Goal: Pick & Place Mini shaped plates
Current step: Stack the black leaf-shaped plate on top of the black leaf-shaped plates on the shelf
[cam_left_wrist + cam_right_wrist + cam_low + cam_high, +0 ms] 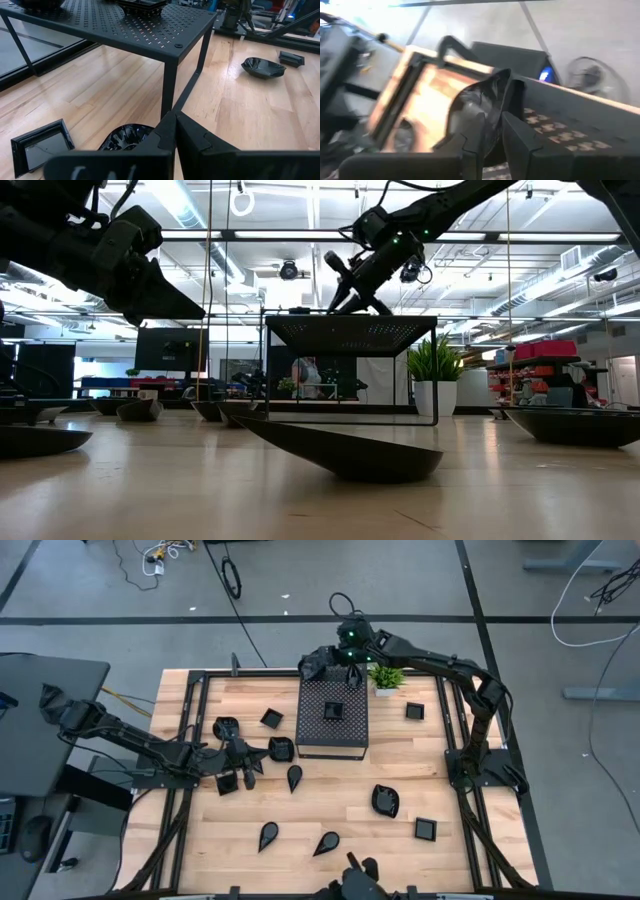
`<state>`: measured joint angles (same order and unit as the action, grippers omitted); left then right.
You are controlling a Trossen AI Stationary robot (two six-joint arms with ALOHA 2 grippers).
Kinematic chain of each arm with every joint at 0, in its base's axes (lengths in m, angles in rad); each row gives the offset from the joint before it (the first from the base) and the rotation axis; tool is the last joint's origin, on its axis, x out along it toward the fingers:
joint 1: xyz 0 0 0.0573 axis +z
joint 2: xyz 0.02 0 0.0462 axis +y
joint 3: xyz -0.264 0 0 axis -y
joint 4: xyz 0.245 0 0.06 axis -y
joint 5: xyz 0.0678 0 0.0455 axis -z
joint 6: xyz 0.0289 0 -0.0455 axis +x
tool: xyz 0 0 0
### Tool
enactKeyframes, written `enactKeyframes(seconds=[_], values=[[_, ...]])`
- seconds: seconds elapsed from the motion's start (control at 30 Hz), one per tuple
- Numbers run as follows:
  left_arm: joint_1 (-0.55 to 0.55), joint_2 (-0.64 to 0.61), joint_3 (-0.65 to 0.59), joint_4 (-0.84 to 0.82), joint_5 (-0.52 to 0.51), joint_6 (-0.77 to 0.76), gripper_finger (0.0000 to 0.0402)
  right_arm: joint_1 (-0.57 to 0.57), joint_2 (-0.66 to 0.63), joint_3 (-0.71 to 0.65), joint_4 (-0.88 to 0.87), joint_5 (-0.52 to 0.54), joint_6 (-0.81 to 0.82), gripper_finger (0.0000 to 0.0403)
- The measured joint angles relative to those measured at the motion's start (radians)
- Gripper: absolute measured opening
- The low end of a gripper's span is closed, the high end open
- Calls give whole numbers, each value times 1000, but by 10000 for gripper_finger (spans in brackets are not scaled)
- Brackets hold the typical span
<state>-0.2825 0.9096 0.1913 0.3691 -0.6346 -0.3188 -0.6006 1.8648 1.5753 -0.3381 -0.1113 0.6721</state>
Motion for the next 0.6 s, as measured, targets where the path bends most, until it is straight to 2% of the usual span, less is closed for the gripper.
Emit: enactKeyframes(seconds=[0.2,0.43,0.53,0.6], values=[[0,0,0,0,8,-2,16,-6,0,0,-57,-7,1,79],[0,0,0,0,10,-2,16,-6,-13,0,-54,84,-64,84],[0,0,0,0,10,-3,16,3,-31,0,-39,79,-122,78],[0,0,0,0,10,-3,16,14,-39,0,-38,27,-168,69]])
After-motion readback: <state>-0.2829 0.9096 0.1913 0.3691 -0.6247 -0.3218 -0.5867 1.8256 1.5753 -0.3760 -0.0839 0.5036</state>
